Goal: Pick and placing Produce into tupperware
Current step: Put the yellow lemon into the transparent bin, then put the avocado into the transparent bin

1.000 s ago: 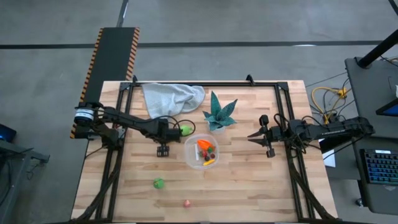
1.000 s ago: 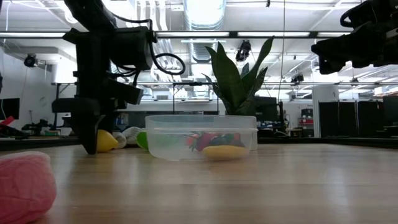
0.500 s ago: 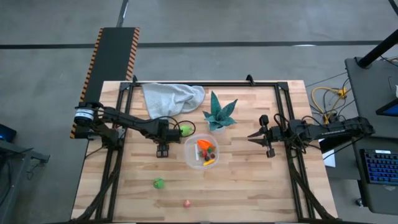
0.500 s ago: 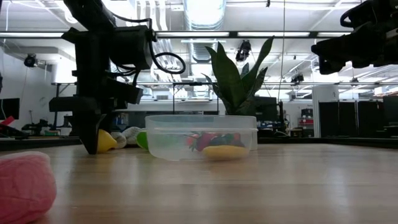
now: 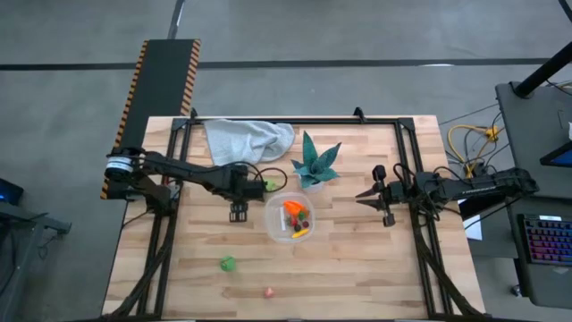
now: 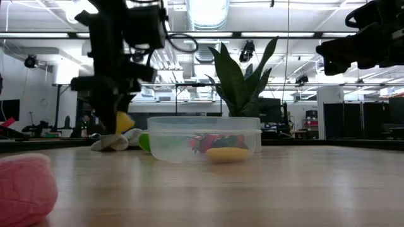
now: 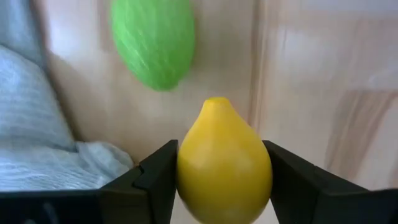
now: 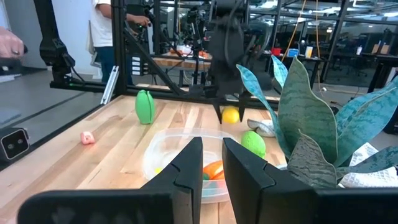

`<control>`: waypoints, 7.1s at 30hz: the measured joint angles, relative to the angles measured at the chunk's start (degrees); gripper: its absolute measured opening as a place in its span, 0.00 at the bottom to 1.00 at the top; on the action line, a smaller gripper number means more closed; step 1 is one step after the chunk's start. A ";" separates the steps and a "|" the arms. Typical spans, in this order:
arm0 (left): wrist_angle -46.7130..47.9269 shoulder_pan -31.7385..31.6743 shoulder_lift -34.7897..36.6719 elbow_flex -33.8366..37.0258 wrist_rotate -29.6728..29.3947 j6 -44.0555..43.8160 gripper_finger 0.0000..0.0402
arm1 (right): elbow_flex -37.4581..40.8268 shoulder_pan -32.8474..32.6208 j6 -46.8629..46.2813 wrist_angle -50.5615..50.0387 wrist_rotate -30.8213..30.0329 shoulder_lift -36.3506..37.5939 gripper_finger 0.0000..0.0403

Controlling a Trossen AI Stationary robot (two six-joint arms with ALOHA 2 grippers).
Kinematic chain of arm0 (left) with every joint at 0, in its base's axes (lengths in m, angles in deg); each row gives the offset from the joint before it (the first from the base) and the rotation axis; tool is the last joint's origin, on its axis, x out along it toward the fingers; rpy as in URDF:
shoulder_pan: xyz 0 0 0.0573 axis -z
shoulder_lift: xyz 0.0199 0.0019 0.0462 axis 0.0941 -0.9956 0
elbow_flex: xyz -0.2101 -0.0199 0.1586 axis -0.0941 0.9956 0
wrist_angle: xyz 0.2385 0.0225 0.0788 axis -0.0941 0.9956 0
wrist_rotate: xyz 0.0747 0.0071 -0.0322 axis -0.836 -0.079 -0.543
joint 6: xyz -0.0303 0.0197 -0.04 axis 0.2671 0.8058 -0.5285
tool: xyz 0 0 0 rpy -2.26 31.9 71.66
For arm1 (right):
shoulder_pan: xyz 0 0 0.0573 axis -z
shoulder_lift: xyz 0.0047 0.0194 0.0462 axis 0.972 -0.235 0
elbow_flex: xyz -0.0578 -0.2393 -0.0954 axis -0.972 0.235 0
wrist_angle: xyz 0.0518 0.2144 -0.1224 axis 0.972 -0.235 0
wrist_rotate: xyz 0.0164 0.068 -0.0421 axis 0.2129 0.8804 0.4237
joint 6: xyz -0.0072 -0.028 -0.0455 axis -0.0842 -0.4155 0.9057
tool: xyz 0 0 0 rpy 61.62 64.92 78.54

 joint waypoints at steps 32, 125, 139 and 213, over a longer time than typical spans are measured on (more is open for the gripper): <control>-17.30 5.04 -12.93 -11.25 2.77 16.67 0.45 | 0.00 -0.01 0.01 -0.43 -0.03 -0.01 0.13; -9.49 -13.22 -14.69 -7.97 8.99 10.76 0.77 | 0.02 -0.02 0.00 -1.45 -0.02 -0.31 0.13; -9.65 -13.37 -16.17 -8.98 8.69 12.56 0.77 | 0.02 -0.02 0.00 -1.45 -0.03 -0.31 0.13; -16.82 6.46 -11.80 -10.97 7.99 16.76 0.51 | 0.02 0.01 -0.02 -1.65 -0.96 -0.40 0.13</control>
